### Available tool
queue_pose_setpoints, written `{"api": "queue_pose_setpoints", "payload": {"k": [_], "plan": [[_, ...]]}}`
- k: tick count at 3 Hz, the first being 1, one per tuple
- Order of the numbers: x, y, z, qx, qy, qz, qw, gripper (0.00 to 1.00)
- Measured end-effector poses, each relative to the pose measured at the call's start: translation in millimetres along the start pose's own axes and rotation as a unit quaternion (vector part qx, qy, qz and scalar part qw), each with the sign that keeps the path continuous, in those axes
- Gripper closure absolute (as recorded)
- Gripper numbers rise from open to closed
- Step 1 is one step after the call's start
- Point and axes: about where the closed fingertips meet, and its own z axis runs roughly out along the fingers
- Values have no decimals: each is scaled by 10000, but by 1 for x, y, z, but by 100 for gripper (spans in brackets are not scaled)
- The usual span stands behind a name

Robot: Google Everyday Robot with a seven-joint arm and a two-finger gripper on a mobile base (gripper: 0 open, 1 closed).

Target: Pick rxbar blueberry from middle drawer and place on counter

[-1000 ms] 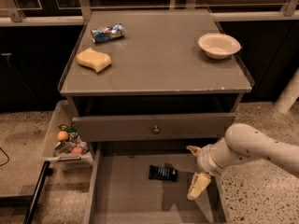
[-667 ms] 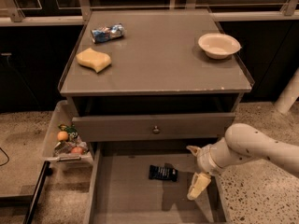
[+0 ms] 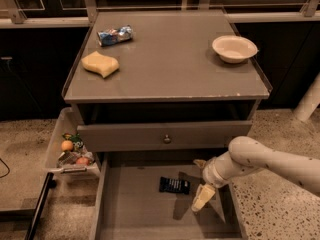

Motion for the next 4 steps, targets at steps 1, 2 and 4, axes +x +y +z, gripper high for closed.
{"api": "queue_pose_setpoints", "payload": {"k": [1,2,4], "plan": [[7,-14,38,18,-221,-101,9997,0],[8,-22,64,97,-404,-358,9985,0],[8,-29,99,192,-742,-654,9949,0]]}}
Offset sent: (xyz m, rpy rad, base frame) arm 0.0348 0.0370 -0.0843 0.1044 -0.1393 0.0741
